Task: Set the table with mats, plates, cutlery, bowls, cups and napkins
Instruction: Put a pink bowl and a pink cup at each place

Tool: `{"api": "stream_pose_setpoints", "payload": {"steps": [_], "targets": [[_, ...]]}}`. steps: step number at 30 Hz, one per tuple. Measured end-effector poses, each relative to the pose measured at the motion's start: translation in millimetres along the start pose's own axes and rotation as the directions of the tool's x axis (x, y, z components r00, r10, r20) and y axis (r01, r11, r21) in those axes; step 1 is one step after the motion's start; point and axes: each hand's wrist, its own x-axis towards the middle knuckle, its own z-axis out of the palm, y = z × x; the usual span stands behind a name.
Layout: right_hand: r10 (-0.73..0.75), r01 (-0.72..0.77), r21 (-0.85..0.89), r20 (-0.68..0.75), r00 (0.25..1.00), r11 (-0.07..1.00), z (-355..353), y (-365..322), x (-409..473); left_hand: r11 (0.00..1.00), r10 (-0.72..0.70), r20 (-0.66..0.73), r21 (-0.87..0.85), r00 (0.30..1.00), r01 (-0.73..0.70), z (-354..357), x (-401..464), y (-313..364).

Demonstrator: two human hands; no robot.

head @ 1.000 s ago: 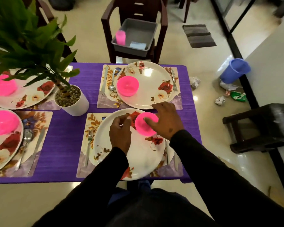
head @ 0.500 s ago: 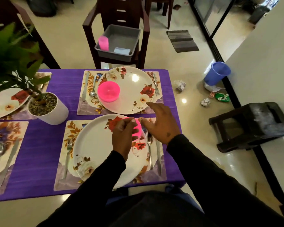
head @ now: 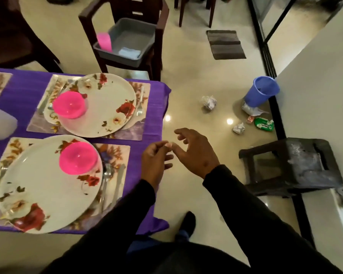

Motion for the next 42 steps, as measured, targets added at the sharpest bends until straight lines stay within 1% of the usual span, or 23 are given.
{"api": "stream_pose_setpoints", "payload": {"steps": [3,6,11,16,21,24,26,28,31,34,38,42], "targets": [[-0.007,0.011,-0.052,0.083,0.997,0.999,-23.3,38.5,2.0,1.0,-0.024,-0.045,-0.015,0.999,0.024,37.1,1.1,-7.4],[-0.008,0.018,-0.061,0.149,0.989,0.998,-38.7,59.1,11.5,1.0,-0.025,-0.071,-0.018,0.997,0.024,55.5,1.2,-9.3],[-0.056,0.062,-0.025,0.19,0.98,0.998,-52.6,69.9,39.1,0.999,-0.033,-0.13,0.002,0.991,0.034,69.4,8.7,-10.9],[-0.115,0.125,-0.02,0.27,0.956,0.992,-72.1,80.2,82.4,0.999,-0.047,-0.204,-0.023,0.978,0.043,91.0,38.4,-0.6],[-0.159,0.173,-0.02,0.299,0.941,0.985,-97.7,90.6,159.1,0.997,-0.058,-0.205,-0.052,0.977,0.048,127.2,99.6,25.4],[-0.196,0.216,-0.033,0.31,0.93,0.976,-115.2,93.7,207.2,0.999,-0.037,-0.179,-0.026,0.983,0.033,151.9,150.9,53.3],[-0.205,0.235,-0.045,0.35,0.914,0.971,-129.4,94.8,237.8,0.998,-0.056,-0.198,-0.039,0.979,0.05,166.7,184.3,71.4],[-0.216,0.25,-0.047,0.365,0.906,0.967,-143.2,96.3,274.0,0.998,-0.054,-0.183,-0.049,0.982,0.046,182.5,220.0,92.5],[-0.231,0.254,-0.021,0.343,0.91,0.967,-158.5,103.4,331.6,0.999,-0.042,-0.178,-0.033,0.983,0.037,202.0,267.3,120.5],[-0.215,0.22,0.023,0.344,0.914,0.975,-171.8,110.6,384.5,0.998,-0.033,-0.224,-0.063,0.974,0.019,217.6,303.4,150.8],[-0.244,0.242,0.051,0.367,0.898,0.969,-181.9,111.9,466.8,0.995,-0.029,-0.304,-0.1,0.952,-0.001,233.2,361.4,189.8],[-0.332,0.323,0.091,0.394,0.857,0.942,-181.2,107.0,550.8,0.99,-0.016,-0.391,-0.132,0.92,-0.039,242.7,419.6,228.7]]}}
